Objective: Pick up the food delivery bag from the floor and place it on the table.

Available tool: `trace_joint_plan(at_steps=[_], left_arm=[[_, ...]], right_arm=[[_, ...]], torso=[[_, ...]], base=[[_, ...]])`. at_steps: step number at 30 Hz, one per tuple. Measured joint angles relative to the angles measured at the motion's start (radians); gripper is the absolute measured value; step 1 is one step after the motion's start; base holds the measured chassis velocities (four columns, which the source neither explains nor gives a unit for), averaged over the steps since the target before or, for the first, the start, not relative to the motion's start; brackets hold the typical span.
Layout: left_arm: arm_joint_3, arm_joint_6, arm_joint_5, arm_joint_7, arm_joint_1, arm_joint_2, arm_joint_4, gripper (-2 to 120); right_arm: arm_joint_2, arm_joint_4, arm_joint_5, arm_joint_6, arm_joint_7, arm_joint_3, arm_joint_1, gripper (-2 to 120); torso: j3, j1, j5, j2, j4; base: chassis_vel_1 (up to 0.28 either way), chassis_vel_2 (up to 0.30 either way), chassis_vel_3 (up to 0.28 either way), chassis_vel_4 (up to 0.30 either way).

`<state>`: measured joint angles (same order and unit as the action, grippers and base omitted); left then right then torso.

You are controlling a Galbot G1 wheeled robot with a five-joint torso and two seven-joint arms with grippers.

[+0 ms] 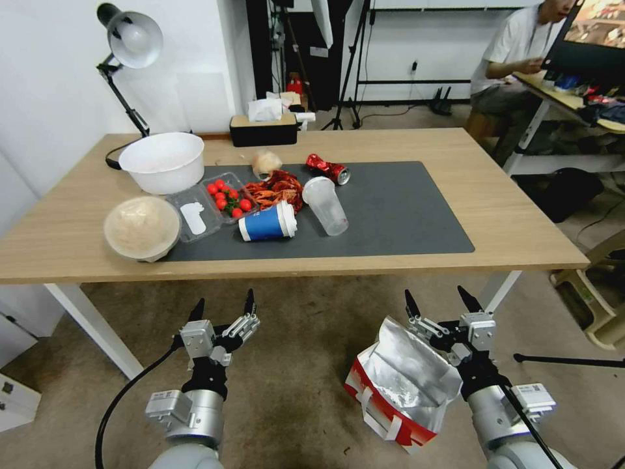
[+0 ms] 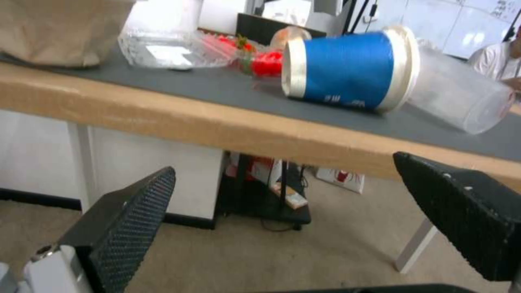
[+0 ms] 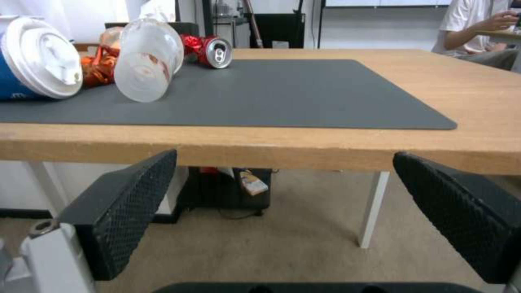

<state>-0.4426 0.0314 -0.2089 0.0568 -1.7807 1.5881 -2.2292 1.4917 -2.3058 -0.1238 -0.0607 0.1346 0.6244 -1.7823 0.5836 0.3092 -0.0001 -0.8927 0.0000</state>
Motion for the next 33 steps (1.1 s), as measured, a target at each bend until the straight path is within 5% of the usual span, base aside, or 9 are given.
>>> trace_joint_plan(at_steps=[33], left_arm=[[-0.008,0.011,0.004,0.000,0.004,-0.005,0.022,100]], right_arm=[[-0.006,0.022,-0.007,0.000,0.003,0.000,0.014,100]], torso=[[-0.088,-0.063,0.0001,0.151,0.0000]], base=[[0.000,0.000,0.000,0.000]])
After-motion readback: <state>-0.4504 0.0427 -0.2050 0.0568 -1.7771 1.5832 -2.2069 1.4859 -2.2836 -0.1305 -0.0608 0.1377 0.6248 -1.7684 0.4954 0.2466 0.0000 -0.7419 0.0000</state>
